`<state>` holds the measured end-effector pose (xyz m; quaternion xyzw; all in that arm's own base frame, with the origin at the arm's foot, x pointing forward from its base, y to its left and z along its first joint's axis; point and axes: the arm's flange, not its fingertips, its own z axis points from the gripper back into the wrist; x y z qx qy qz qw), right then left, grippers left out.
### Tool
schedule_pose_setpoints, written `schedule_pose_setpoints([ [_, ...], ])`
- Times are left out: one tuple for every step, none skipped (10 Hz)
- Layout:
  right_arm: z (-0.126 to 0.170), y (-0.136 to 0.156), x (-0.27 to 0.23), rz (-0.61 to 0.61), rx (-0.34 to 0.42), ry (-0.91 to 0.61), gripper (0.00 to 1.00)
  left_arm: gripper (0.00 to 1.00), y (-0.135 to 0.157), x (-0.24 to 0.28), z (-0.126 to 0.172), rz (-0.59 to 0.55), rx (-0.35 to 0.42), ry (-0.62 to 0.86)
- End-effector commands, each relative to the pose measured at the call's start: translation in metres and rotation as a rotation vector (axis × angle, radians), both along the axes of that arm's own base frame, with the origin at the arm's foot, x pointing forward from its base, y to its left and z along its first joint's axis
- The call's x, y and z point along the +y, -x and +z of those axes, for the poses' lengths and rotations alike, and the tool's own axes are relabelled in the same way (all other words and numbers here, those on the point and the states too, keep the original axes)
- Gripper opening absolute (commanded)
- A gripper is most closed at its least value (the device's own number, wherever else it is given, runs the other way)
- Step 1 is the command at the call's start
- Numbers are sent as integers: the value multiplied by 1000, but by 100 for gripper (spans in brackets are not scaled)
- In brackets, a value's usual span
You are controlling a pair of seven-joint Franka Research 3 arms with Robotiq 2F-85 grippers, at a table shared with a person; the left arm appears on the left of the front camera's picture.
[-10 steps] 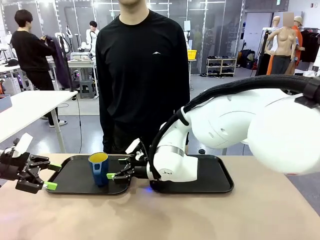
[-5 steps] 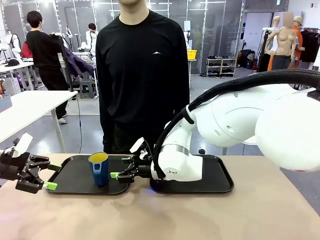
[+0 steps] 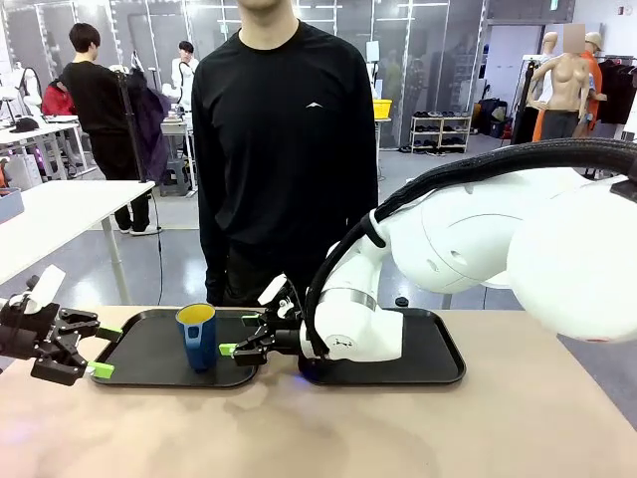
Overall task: Sort and store the cups by type.
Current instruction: Pick up the Handle plastic cup and place it into the empty Flat Tray.
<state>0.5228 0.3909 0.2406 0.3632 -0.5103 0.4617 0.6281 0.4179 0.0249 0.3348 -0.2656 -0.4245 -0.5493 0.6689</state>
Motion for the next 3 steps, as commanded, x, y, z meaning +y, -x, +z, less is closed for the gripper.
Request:
schedule_pose_setpoints([
  [-1,-2,3,-2,-2,2,100,100,0,0,-2,-10,-10,0],
  [-1,-2,3,-2,-2,2,100,100,0,0,-2,-10,-10,0],
  [-1,-2,3,-2,-2,2,100,100,0,0,-2,-10,-10,0],
])
